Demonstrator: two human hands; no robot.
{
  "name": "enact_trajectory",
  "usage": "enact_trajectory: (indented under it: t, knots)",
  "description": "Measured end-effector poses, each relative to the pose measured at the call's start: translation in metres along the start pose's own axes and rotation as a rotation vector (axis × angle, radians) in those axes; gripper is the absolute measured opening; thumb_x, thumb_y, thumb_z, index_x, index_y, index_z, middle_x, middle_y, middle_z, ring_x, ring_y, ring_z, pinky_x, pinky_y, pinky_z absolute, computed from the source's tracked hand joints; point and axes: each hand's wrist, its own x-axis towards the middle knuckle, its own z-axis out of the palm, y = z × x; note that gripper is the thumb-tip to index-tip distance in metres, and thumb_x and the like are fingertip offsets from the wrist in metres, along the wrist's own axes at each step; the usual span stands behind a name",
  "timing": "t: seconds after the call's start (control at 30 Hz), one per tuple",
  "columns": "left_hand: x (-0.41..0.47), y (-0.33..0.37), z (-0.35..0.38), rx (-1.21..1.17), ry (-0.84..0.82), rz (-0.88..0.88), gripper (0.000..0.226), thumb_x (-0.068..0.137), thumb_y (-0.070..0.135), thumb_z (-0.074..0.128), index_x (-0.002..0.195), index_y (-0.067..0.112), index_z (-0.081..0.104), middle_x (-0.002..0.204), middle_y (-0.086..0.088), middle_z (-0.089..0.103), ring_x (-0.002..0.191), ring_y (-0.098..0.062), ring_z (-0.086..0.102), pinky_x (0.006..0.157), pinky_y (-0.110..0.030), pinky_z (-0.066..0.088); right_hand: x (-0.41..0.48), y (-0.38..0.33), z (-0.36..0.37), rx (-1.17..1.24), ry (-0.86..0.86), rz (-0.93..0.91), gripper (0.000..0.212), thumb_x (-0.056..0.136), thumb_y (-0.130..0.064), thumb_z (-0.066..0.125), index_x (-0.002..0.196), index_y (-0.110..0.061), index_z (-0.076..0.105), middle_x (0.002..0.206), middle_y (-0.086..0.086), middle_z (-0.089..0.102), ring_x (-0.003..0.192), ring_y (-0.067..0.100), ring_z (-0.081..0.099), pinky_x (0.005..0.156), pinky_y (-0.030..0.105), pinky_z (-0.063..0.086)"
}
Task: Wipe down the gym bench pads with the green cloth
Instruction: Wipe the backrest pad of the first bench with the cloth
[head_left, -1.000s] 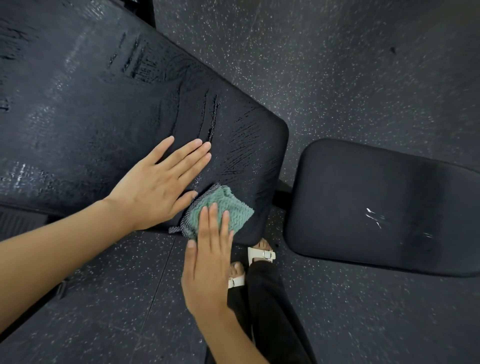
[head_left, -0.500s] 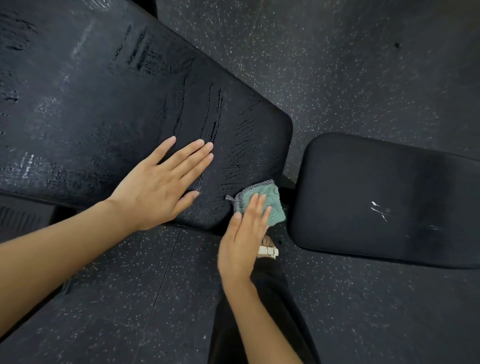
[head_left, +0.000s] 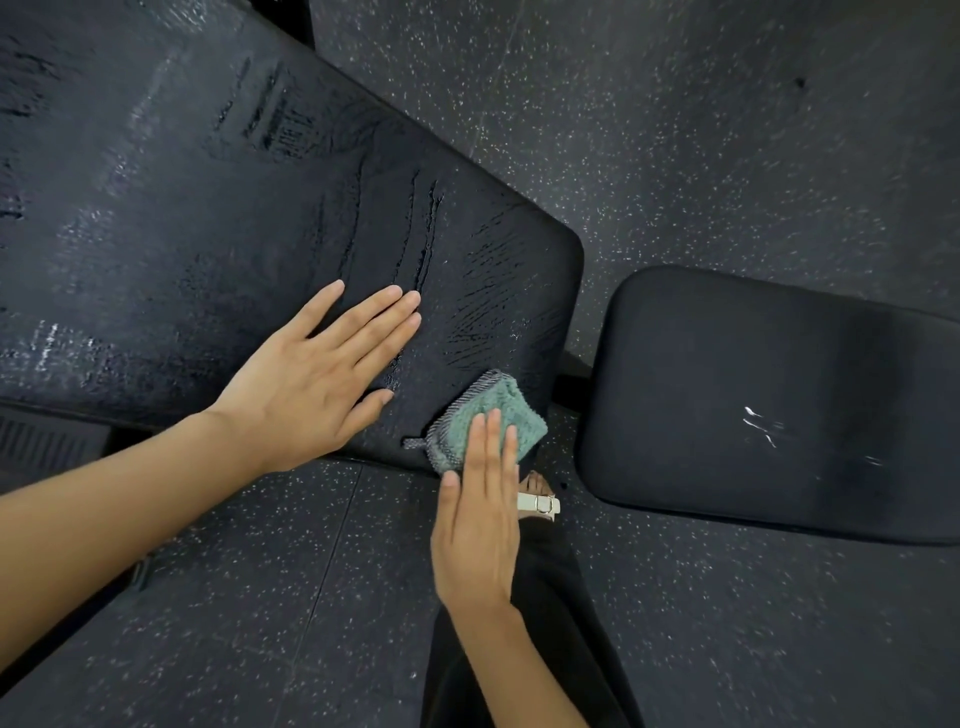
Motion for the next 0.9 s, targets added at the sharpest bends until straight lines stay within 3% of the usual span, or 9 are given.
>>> enact_trajectory:
  t: [0.13,0.3,0.47,0.9]
  knots:
    - [0.001,0.000,0.000,0.012,-0.014,0.001,0.068,0.101,0.042,0.019,0.155,0.002,0.021,0.165,-0.013,0.015,0.153,-0.026,0.016,0.121,-0.053,0.017,0.022,0.008,0.000,0.064,0.070,0.104,0.054,0.104,-0.035,0.014,0.156,-0.021,0.005,0.165,-0.008,0.001,0.151,0.010,-0.008,0.122,0.041,0.015]
    - [0.004,0.001,0.000,0.002,-0.008,-0.008,0.067,0.101,0.041,0.021,0.155,0.002,0.022,0.165,-0.012,0.016,0.152,-0.025,0.017,0.121,-0.052,0.014,0.069,0.020,-0.013,0.040,0.085,0.077,0.059,0.102,-0.036,0.011,0.156,-0.014,0.012,0.164,-0.001,0.007,0.151,0.016,-0.006,0.123,0.039,0.006]
    - [0.011,0.002,0.000,-0.007,-0.020,-0.008,0.067,0.100,0.040,0.021,0.155,0.002,0.021,0.165,-0.012,0.016,0.152,-0.025,0.017,0.122,-0.053,0.015,0.125,0.023,-0.030,0.108,0.060,0.074,0.057,0.103,-0.034,0.021,0.156,-0.013,0.013,0.164,0.000,0.007,0.151,0.021,-0.005,0.123,0.043,0.006]
    - [0.035,0.007,0.003,-0.030,-0.042,-0.007,0.067,0.100,0.041,0.021,0.155,0.003,0.021,0.165,-0.012,0.014,0.153,-0.024,0.015,0.122,-0.053,0.014,0.032,0.007,-0.026,0.063,-0.150,-0.114,0.052,0.106,-0.038,0.015,0.156,-0.028,0.003,0.163,-0.015,-0.007,0.150,0.013,-0.012,0.121,0.050,0.016]
